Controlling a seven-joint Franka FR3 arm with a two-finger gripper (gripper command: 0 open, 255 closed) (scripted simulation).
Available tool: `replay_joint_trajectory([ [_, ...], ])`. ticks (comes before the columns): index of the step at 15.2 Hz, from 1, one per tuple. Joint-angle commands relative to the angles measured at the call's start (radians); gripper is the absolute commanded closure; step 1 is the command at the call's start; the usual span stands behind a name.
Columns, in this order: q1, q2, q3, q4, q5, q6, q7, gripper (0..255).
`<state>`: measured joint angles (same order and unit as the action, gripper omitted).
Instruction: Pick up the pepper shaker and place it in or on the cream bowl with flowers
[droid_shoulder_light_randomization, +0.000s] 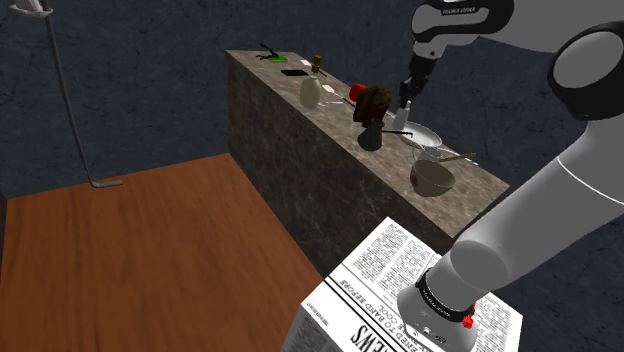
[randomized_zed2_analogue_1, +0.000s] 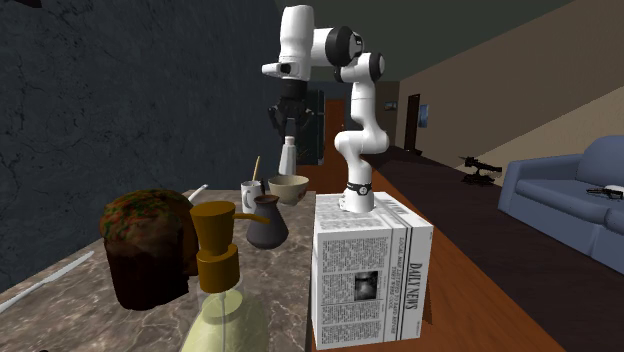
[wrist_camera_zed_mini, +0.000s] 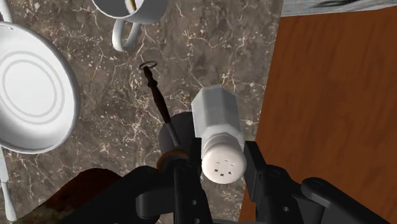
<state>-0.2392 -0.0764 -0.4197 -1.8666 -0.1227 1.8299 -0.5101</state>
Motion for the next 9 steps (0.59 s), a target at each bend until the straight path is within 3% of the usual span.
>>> replay_joint_trajectory([
  [1, -0.009, -0.068, -0.005, -0.058, -0.029, -0.005, -0.007, 255],
  [9, -0.076, -0.333, -0.025, -0.247, -0.14, -0.054, -0.053, 255],
])
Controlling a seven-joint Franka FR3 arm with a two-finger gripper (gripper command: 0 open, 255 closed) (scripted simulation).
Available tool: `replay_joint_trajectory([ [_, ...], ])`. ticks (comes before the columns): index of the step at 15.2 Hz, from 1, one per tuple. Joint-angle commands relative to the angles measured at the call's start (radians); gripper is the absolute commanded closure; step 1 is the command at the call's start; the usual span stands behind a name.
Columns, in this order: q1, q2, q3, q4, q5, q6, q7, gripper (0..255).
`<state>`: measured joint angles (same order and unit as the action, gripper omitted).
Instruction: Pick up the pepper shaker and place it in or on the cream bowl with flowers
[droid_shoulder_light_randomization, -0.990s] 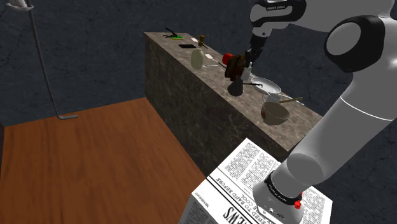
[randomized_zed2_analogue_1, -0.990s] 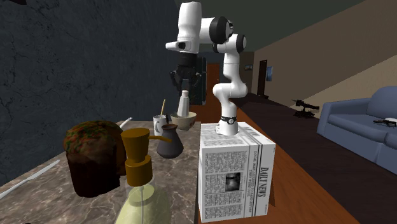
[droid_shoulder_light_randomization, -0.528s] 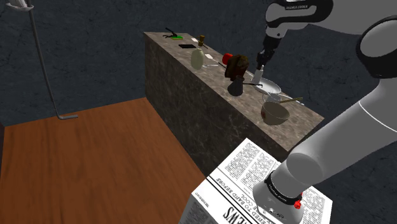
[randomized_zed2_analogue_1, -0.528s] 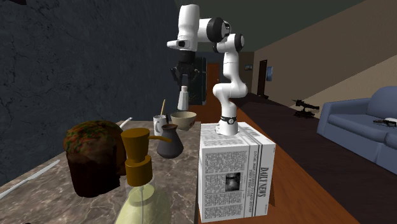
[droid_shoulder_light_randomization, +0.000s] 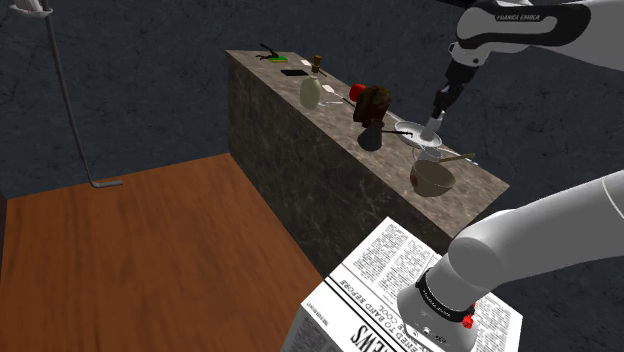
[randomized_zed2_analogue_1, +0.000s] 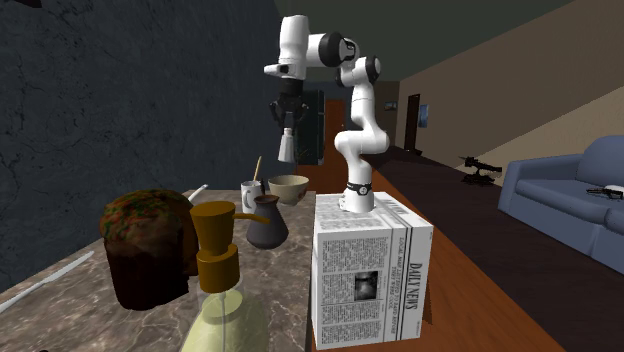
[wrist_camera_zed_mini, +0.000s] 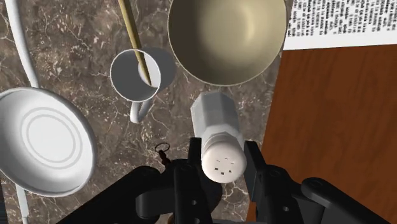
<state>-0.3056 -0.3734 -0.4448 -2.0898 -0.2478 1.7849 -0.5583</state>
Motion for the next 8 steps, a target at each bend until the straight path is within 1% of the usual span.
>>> replay_joint_trajectory([
  [1, -0.02, -0.066, -0.003, -0.042, -0.028, -0.019, -0.014, 255],
  [6, -0.078, -0.213, -0.019, -0.114, -0.088, -0.077, -0.068, 255],
  [8, -0.08, -0.215, -0.024, -0.143, -0.093, -0.051, -0.065, 255],
])
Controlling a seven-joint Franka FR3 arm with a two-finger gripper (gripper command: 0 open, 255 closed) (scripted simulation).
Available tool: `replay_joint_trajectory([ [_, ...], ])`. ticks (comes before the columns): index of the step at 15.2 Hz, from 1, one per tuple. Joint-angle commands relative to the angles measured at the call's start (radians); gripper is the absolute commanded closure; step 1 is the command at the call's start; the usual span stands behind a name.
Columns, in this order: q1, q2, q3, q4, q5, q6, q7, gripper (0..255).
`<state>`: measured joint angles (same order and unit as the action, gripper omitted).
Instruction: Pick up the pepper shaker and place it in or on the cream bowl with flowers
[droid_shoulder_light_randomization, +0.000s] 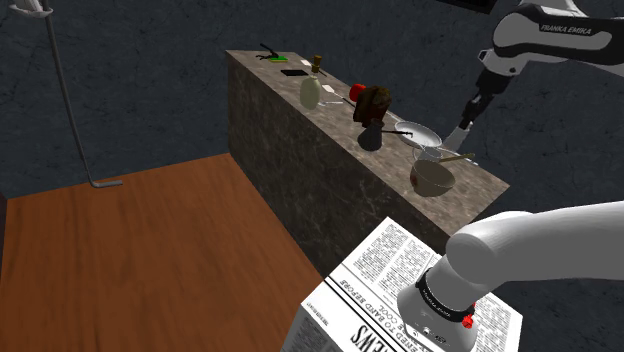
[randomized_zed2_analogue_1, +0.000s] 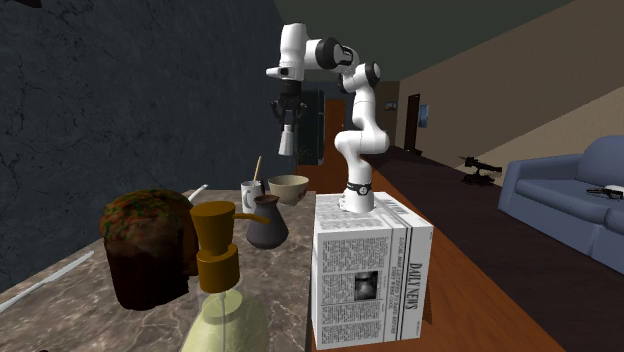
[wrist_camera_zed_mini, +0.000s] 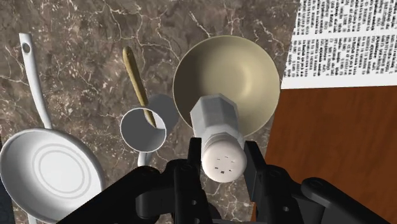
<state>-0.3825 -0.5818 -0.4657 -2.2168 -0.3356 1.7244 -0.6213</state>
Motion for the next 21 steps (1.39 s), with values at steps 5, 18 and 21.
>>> replay_joint_trajectory([
  [5, -0.009, -0.01, -0.017, -0.083, -0.017, 0.074, 0.007, 255],
  [18, -0.019, 0.011, -0.06, -0.238, -0.05, 0.251, 0.025, 255],
  [21, -0.019, 0.015, -0.064, -0.249, -0.053, 0.264, 0.027, 255],
])
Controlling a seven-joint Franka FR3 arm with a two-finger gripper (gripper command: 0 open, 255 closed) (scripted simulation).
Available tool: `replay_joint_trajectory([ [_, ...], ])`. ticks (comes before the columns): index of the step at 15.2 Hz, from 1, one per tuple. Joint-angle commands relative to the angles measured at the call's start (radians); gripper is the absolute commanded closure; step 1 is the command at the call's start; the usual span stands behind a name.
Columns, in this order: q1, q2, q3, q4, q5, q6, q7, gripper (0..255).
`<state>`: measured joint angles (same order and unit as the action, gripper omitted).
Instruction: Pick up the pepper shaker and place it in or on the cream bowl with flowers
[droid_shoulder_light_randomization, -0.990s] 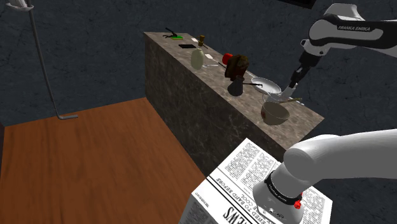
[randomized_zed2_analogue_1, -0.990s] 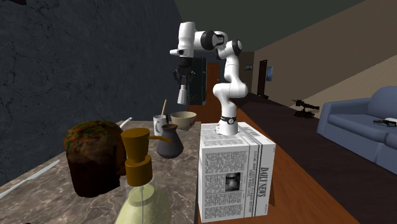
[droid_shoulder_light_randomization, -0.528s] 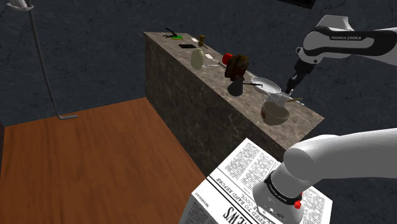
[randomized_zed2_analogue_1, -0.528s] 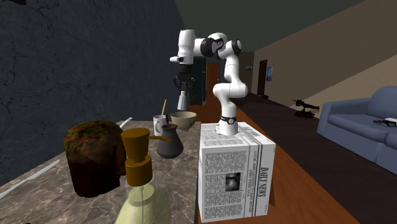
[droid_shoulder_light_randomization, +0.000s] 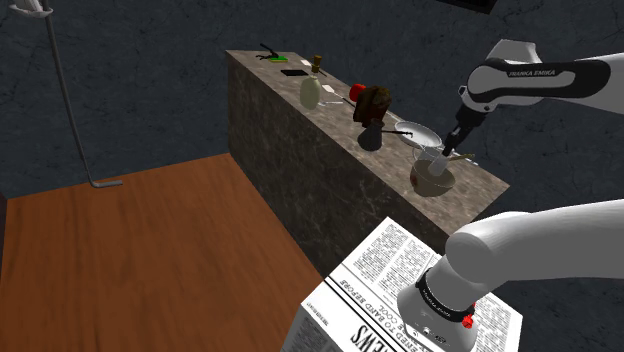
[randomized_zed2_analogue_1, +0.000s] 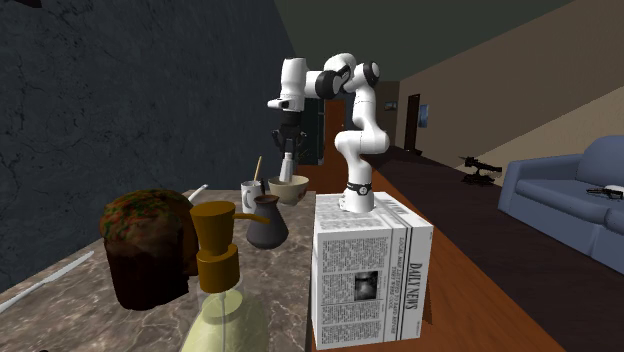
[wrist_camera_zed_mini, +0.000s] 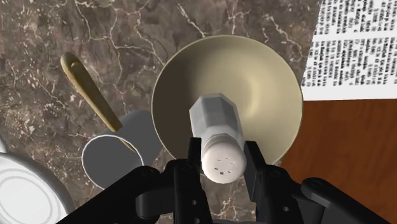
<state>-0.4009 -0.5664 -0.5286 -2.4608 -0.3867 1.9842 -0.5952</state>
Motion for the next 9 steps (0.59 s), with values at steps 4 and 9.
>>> replay_joint_trajectory([
  [4, -0.001, -0.001, -0.001, -0.005, -0.001, 0.004, 0.001, 255],
  [9, -0.001, -0.001, -0.001, -0.005, -0.001, 0.004, 0.001, 0],
])
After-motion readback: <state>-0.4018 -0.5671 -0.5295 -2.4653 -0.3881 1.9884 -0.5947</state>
